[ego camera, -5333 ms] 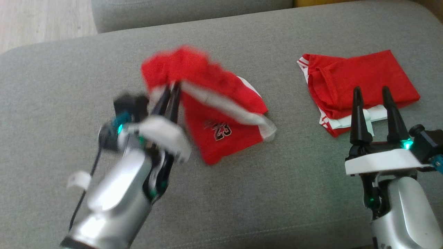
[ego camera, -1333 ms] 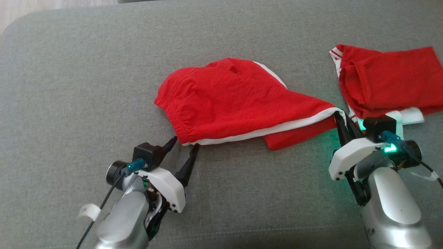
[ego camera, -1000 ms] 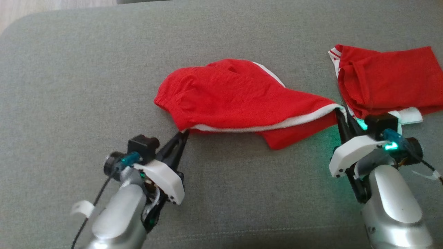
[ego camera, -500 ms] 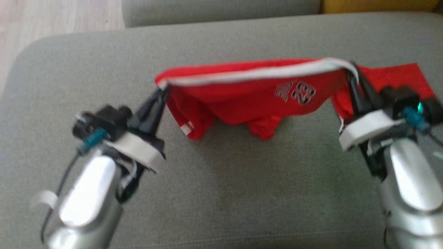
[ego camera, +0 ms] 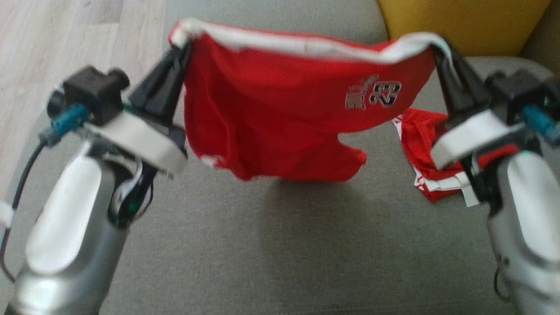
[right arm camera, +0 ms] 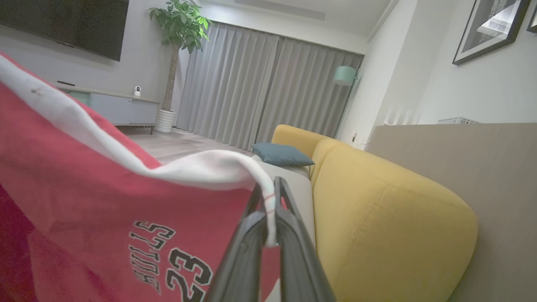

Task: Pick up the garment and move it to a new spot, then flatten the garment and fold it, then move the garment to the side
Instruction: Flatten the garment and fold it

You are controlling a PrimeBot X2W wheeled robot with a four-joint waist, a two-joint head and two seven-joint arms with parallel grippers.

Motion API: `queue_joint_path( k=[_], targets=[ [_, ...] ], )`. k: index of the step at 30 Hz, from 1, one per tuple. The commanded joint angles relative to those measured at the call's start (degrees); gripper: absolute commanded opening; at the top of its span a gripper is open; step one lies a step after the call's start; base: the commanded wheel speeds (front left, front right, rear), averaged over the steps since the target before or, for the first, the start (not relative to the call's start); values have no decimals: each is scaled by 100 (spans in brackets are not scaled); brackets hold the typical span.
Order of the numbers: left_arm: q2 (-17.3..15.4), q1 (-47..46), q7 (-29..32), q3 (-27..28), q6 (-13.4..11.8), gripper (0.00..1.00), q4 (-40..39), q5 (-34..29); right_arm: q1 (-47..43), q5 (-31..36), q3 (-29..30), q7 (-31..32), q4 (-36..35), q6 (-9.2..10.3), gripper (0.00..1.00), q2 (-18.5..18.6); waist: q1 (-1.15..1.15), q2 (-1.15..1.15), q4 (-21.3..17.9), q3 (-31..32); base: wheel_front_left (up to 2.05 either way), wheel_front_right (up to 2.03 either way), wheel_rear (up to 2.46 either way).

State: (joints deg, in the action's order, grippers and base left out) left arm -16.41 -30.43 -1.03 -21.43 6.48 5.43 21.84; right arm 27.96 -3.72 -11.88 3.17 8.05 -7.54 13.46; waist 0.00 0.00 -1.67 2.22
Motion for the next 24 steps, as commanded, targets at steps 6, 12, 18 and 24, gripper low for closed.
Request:
queue_joint_path(
  k=[6, 12, 18, 24],
  targets=[
    [-587, 564, 660, 454, -184, 0, -1286, 343, -752, -167, 145, 514, -1152, 5, 0, -57, 0, 0, -52, 129, 0, 0, 0],
    [-846, 558, 1226, 688, -329, 0, -2203, 565, -880, -280, 301, 1282, -2065, 5, 0, -45, 0, 0, -24, -90, 0, 0, 0],
    [-779, -238, 1428, 652, -211, 0, -1593, 746, -82, -480, 237, 1619, -1738, 5, 0, 37, 0, 0, 31, -645, 0, 0, 0],
    [-811, -2089, 1211, 616, -8, 0, 70, 682, 1960, -615, -170, 1541, -325, 5, 0, 214, 0, 0, 57, -1679, 0, 0, 0]
  ],
)
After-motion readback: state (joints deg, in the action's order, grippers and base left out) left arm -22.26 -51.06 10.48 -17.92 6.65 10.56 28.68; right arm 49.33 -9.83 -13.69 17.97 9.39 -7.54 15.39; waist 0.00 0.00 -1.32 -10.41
